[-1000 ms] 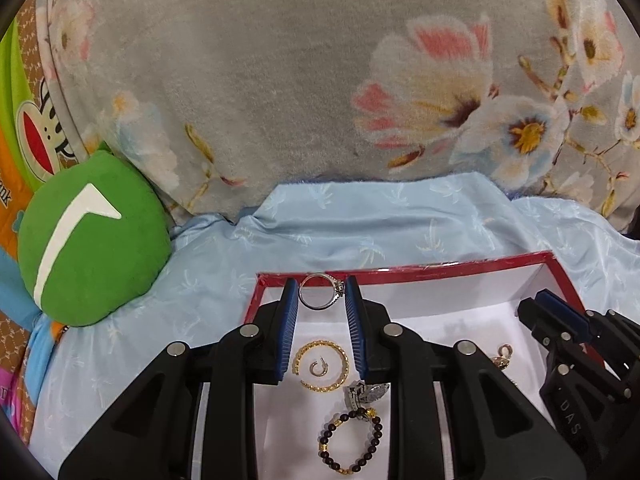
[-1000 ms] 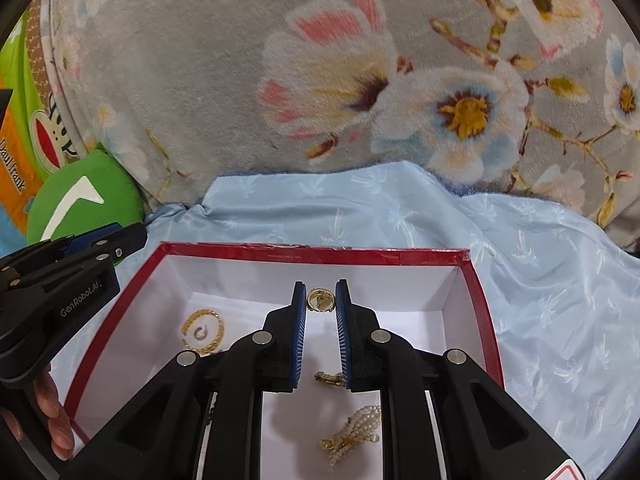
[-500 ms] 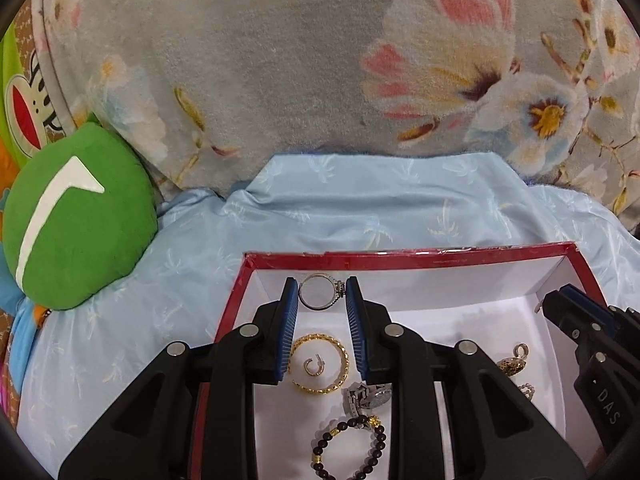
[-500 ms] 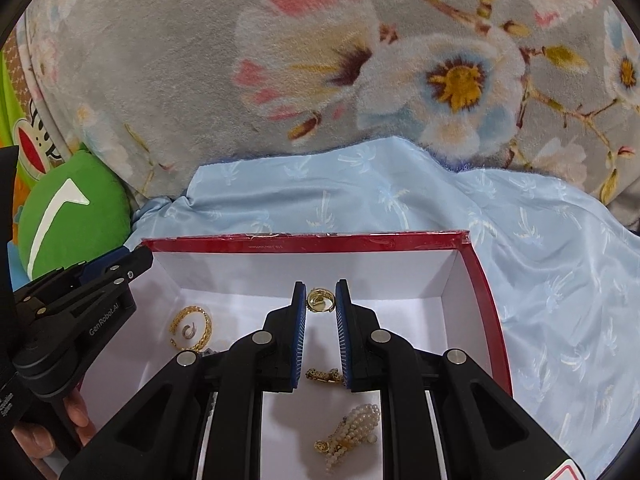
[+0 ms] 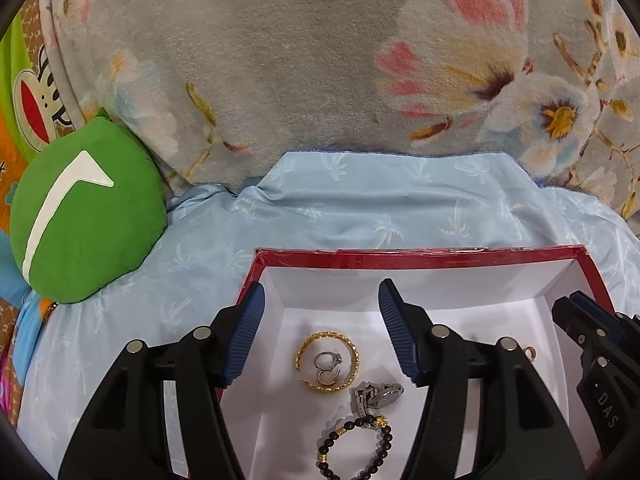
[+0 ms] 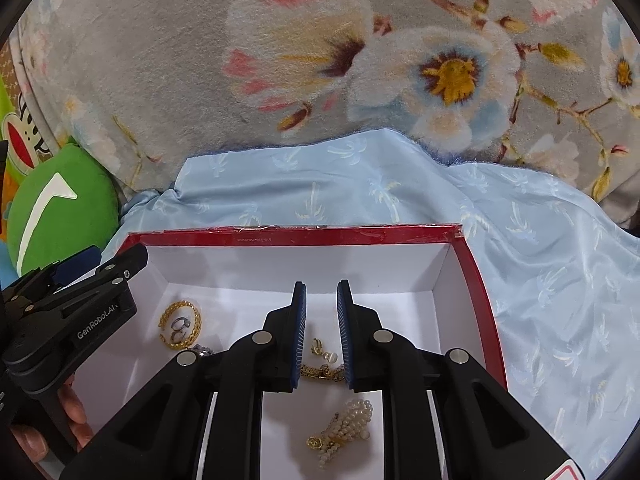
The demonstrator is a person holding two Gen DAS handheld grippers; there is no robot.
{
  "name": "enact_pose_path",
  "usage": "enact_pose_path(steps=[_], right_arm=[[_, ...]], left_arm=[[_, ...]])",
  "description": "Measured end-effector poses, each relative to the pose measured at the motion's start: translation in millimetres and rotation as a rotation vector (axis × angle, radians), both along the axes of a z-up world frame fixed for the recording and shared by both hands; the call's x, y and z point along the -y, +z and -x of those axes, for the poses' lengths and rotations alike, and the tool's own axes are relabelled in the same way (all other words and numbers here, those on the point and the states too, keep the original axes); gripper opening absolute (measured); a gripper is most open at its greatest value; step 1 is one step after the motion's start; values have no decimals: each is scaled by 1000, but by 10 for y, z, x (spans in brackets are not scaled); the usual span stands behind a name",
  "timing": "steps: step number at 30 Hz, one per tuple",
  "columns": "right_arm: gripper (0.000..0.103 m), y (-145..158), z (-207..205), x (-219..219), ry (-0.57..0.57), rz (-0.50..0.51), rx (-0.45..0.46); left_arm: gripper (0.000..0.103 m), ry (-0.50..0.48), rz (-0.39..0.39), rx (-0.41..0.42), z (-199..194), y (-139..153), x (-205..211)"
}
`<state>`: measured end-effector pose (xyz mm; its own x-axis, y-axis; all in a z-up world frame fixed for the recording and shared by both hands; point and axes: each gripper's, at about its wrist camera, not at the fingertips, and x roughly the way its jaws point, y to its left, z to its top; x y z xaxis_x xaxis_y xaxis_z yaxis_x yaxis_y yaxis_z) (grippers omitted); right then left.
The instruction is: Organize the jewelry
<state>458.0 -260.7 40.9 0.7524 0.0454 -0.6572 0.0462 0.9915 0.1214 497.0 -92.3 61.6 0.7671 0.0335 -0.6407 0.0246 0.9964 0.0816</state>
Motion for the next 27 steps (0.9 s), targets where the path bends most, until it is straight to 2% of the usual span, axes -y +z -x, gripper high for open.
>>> enact_pose_path(steps=[14,17,18,19,21,23,27], right_arm=[[15,36,37,15,-17,7,21],[21,89,145,-22,-29,46,46],[24,125,229,-46,-29,66,66],[31,165,322,-72,-27,81,80],[38,234,491,-94,-19,77,88],[38,290,669,-112,-12,70,95],[41,286,1014,-153,-21,74,98]], left_arm=[[57,5,-8,-5,1,-9,-5],[57,3,-24,-9,58,-12,-2],[57,3,-35,5,129,12,-4],[57,-5,-39,24,211,54,-6],[60,-12,-21,53,420,160,-39],[62,-26,10,50,628,232,-83],[66,-11,-17,46,1007,250,-116]])
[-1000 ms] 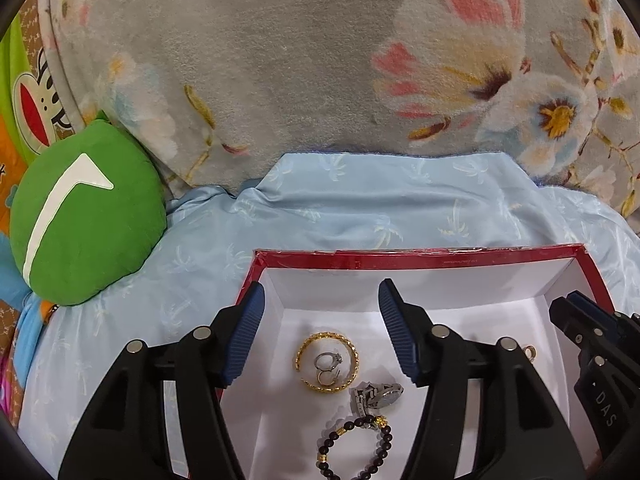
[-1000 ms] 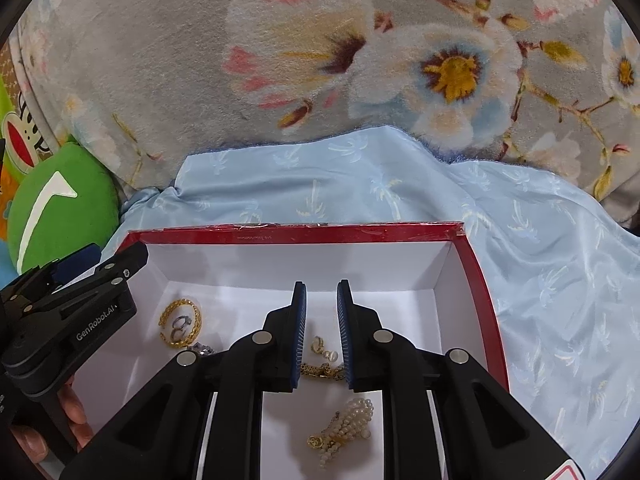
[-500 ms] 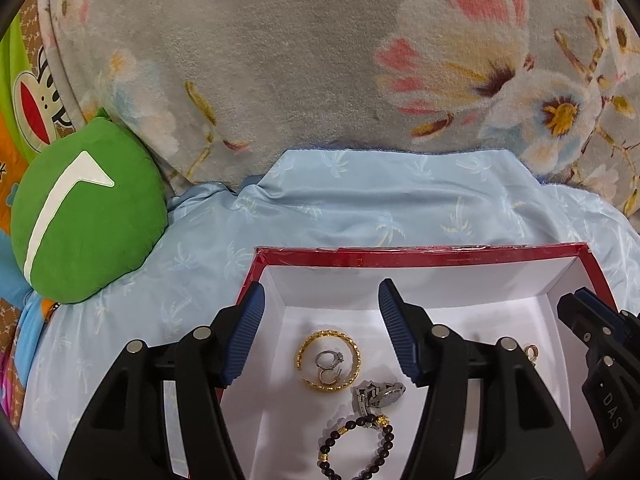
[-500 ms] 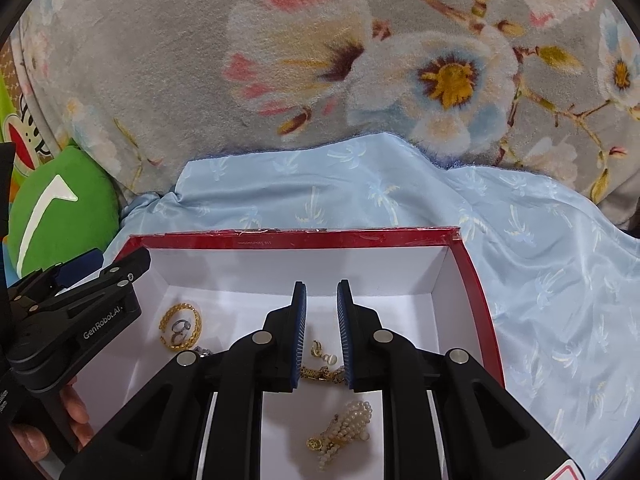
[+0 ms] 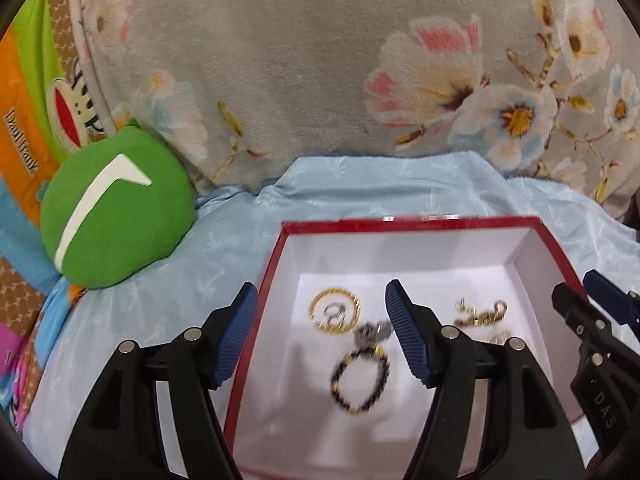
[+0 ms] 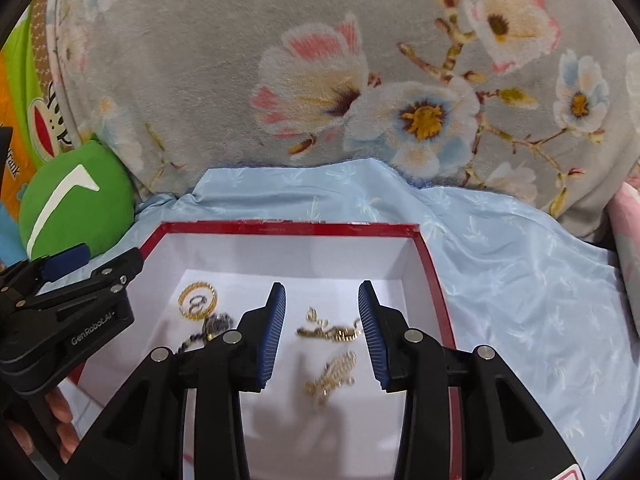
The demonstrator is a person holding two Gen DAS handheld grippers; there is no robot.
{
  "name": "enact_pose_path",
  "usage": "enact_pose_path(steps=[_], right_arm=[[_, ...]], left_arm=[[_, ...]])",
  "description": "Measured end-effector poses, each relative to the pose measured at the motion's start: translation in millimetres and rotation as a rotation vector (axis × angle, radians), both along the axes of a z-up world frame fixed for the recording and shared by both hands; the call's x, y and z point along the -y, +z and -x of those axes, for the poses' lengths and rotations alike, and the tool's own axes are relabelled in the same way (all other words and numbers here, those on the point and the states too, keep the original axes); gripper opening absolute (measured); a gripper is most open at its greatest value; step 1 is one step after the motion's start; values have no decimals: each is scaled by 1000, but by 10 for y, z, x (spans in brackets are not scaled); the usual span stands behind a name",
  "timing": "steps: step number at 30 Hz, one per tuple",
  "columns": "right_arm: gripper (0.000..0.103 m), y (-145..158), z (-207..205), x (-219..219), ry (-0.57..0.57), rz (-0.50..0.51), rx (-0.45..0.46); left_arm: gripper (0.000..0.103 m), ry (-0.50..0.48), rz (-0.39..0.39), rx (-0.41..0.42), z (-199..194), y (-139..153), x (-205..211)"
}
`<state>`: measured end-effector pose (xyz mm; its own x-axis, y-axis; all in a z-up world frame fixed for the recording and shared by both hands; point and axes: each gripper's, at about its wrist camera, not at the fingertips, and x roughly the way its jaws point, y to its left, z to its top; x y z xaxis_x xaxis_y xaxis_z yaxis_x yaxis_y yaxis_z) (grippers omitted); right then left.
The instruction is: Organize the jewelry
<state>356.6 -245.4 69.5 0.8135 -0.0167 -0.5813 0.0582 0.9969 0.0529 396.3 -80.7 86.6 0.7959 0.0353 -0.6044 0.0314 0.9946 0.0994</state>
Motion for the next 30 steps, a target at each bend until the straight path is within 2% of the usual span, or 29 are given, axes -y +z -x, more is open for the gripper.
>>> enact_pose_path(steps=[5,12,17,22,30], right_arm=[[43,-219,260,-20,-18,-24,-14],[43,-529,388,11,-45,-59,-45],[45,-602,445,-22,-64,-10,-24],[53,-637,475,-70,-77,31,12],[59,-656,501,-53,-78,38,50]], left_arm=[[67,0,34,-52,298,-174,-74],[67,19,16,-90,420,-442,-41],[67,31,6,-113,436,-613,-43],[71,46,-8,-60,489,-633,-43],[78,41,2,-32,511,-675,-30]])
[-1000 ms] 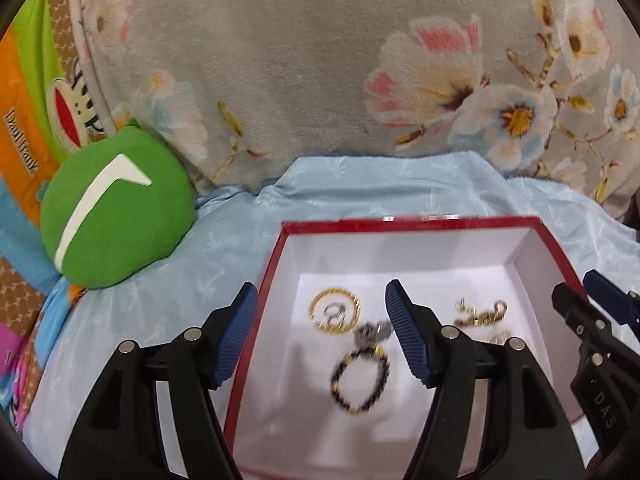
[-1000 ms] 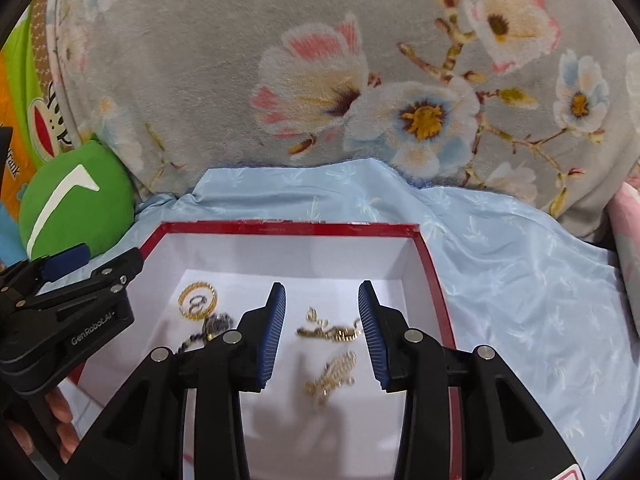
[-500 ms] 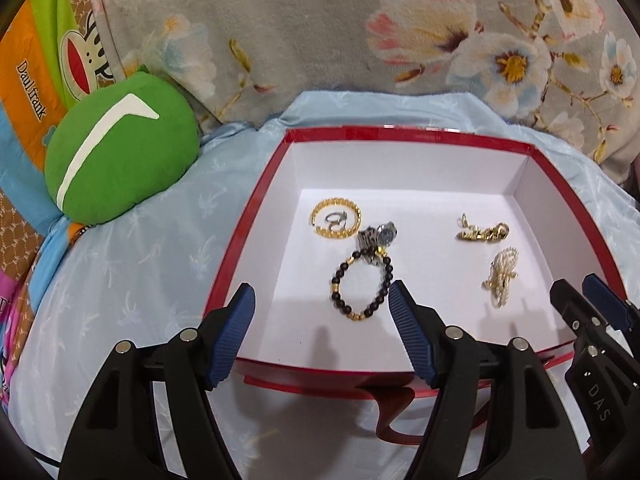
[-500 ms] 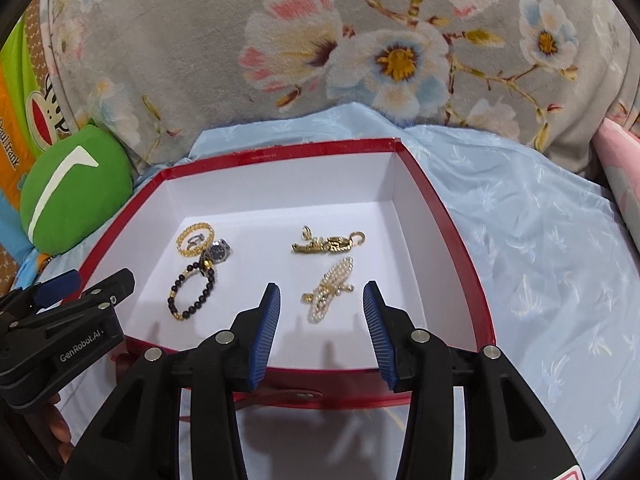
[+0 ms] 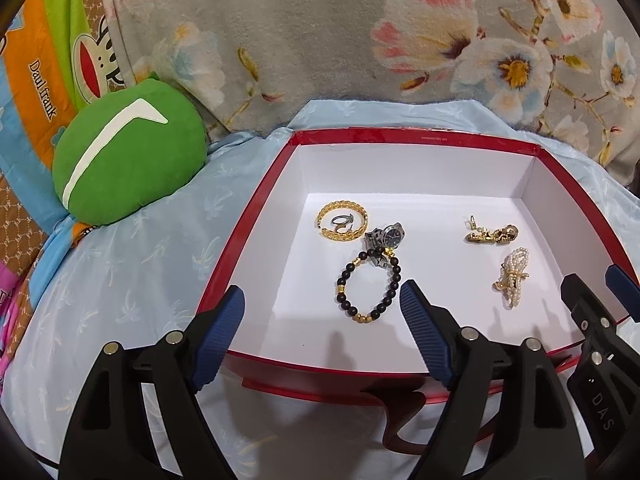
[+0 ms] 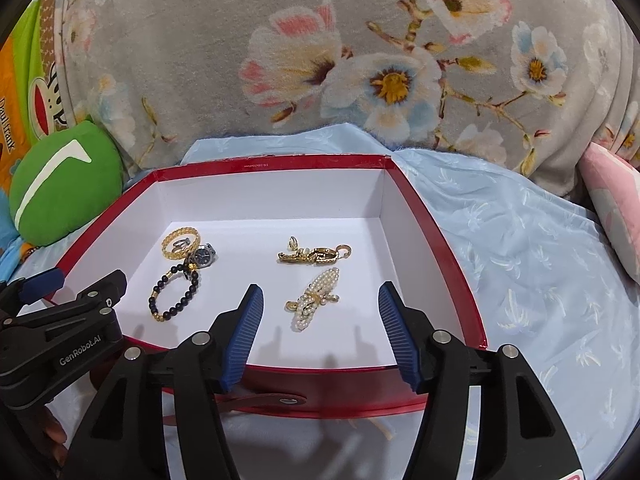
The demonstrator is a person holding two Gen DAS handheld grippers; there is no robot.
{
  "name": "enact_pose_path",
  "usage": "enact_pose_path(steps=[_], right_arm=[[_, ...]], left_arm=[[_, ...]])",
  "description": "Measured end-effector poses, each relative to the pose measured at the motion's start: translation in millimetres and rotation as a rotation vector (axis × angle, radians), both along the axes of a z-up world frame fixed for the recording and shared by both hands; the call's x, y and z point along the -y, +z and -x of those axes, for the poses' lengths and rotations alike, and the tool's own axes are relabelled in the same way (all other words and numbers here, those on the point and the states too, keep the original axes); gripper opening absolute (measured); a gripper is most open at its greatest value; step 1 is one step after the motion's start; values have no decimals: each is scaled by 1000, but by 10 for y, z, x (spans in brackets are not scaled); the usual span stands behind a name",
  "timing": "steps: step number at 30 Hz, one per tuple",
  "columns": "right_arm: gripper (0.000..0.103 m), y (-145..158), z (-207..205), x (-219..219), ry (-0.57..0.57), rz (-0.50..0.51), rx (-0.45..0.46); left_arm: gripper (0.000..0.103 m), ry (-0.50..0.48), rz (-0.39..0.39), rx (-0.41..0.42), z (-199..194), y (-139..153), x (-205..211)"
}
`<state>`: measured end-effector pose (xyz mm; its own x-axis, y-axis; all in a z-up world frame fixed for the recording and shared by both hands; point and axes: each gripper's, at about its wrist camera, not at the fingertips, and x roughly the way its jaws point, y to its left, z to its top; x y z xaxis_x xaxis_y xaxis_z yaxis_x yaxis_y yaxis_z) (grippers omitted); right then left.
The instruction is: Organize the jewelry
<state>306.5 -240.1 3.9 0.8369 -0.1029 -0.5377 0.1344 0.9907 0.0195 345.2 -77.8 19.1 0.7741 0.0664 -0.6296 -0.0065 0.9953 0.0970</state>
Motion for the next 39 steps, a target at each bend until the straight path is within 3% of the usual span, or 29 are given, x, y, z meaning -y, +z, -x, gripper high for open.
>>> enact_pose_path(steps=[11,14,39], right_arm=[[68,7,3,7,-28,15,-22],[69,37,19,12,-20,-5,-35],[74,85,49,-67,5,-8,-69]], left_arm=[[83,0,-10,-19,12,-13,9],[92,11,2,-26,19,10,-16],[93,21,-22,-55,49,31,14]])
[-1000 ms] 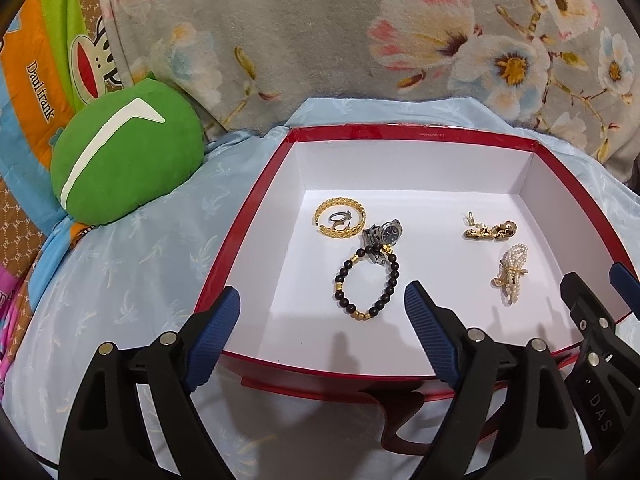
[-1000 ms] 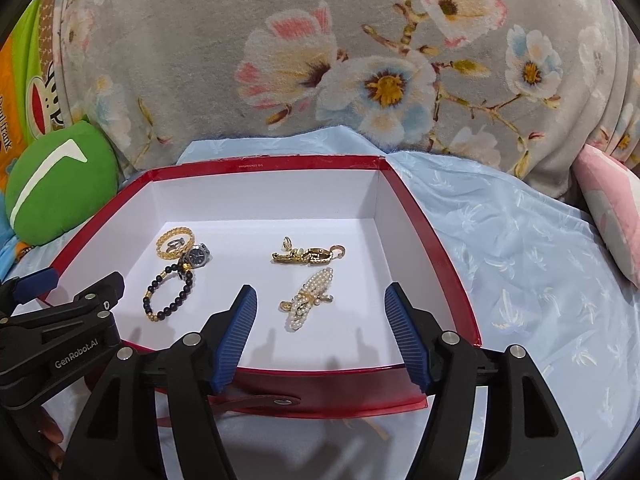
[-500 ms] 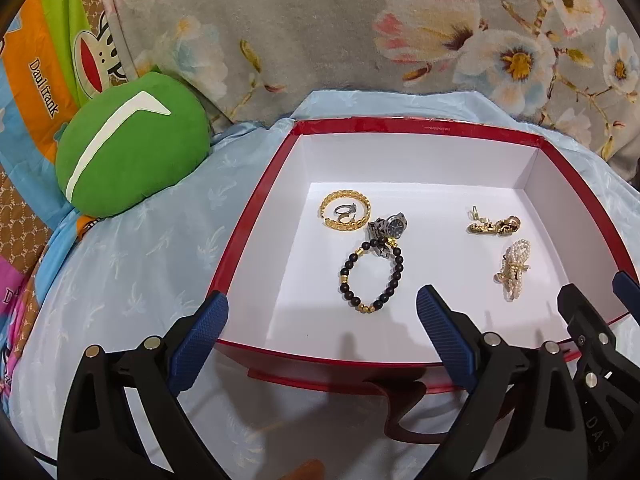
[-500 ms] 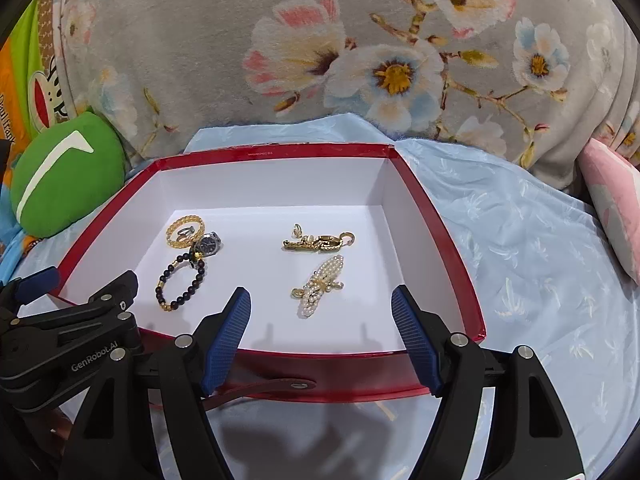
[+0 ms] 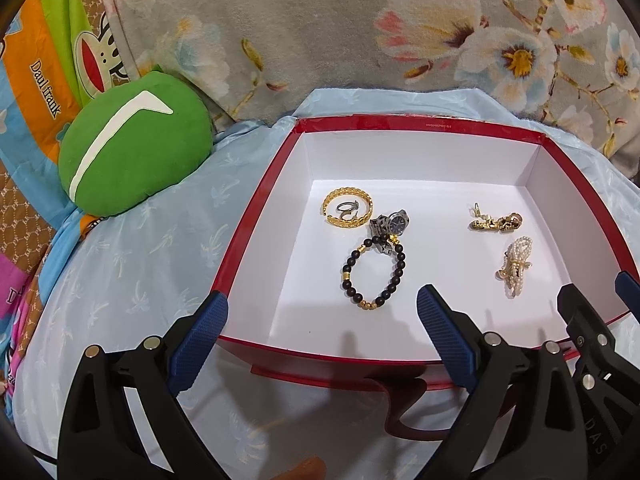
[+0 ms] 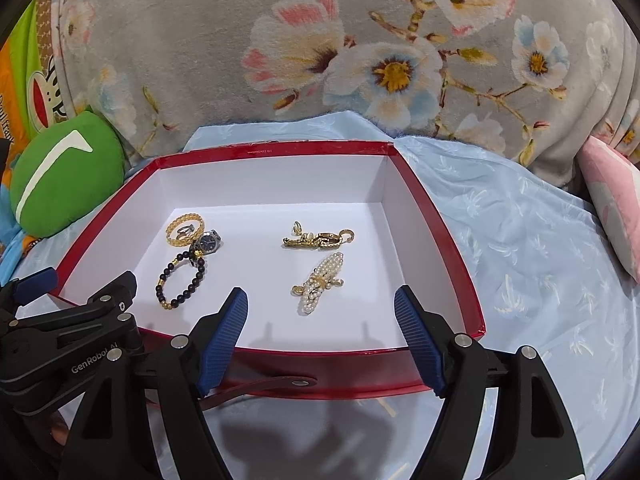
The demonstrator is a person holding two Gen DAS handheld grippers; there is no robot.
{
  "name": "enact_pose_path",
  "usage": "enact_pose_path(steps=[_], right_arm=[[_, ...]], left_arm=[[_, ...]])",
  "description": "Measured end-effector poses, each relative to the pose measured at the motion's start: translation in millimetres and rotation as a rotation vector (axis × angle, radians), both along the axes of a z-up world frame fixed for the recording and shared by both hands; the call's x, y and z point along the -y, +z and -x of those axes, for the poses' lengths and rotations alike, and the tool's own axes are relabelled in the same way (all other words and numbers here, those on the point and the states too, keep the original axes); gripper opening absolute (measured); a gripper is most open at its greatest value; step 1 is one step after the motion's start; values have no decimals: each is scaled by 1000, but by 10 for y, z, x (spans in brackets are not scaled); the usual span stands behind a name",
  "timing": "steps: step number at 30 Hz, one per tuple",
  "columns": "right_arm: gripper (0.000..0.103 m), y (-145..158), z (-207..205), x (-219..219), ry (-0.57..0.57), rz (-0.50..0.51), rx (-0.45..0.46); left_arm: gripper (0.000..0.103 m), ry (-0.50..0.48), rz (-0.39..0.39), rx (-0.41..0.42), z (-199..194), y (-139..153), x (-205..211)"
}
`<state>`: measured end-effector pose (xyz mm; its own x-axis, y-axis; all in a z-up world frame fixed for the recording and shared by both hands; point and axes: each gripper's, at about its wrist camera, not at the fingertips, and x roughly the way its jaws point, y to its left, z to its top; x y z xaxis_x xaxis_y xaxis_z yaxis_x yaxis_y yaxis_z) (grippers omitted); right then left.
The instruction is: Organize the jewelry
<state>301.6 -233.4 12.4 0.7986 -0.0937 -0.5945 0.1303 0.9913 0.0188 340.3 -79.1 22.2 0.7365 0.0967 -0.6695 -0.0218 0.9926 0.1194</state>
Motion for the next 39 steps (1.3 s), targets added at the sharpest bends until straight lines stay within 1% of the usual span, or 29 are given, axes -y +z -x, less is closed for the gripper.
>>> enact_pose_path(steps=[19,29,39], right_arm=[[76,-8,2,2,0,1,3],[77,-5,-3,33,-5,2,5],[85,-21,-13,43,-21,9,16]], left_arm=[[94,-1,1,0,-7,2,-14],[95,-3,6,14,-17,-4,-15],[95,-4,7,4,-27,-5,-15]])
